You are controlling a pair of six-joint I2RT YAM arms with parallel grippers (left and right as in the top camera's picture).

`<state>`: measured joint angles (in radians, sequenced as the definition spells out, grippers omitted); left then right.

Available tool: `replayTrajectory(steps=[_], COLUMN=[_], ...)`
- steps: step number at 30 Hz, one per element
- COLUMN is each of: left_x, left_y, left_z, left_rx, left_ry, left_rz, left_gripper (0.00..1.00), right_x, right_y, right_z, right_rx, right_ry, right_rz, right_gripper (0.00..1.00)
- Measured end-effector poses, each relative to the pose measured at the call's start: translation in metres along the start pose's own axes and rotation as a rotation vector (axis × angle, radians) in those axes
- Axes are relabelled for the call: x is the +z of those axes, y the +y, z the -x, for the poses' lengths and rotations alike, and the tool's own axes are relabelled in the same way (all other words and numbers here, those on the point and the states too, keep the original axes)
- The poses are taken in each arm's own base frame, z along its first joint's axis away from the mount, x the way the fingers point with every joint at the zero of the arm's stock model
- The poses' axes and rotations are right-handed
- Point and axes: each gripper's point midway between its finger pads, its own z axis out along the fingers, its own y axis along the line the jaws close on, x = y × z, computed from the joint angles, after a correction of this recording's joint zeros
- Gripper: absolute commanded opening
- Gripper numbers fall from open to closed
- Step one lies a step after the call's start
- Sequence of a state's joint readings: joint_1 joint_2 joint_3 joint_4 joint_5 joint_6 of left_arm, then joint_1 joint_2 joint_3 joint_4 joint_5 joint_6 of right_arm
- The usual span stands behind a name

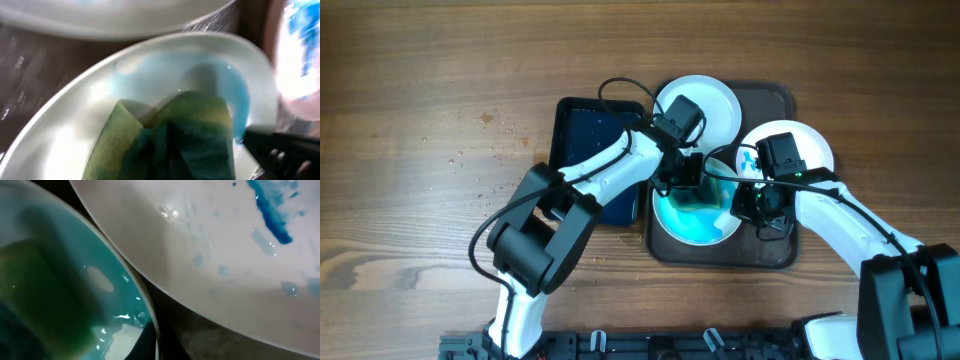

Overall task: Clean dirty plates on tray and stack at the side
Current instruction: 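Scrub the plate with the sponge while right gripper holds the rim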

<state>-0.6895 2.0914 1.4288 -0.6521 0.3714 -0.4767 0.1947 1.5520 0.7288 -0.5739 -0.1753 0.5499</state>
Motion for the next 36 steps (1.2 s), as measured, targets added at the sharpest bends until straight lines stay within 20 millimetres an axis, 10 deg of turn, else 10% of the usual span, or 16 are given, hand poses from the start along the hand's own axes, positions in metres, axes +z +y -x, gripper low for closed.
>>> replayTrajectory(steps=[14, 31, 36], left_x=[-0.015, 0.012, 0.014], left_y=[0.041, -0.029, -0.037], left_z=[-0.014, 0.002, 0.034], left_rx=[-0.060, 0.076, 0.112], left_ry=[0.042, -0.049, -0.197], left_rz=[0.210, -0.062, -0.076], left_gripper=[0.04, 0.04, 0.04], right_x=[0.000, 0.000, -0.001], right_y=[0.005, -0.003, -0.004], right_z=[0.000, 0.002, 0.007], right_rx=[-0.008, 0.008, 0.026], right_ry=[0.001, -0.010, -0.028], right_rz=[0.019, -0.010, -0.013], right_gripper=[0.04, 0.04, 0.04])
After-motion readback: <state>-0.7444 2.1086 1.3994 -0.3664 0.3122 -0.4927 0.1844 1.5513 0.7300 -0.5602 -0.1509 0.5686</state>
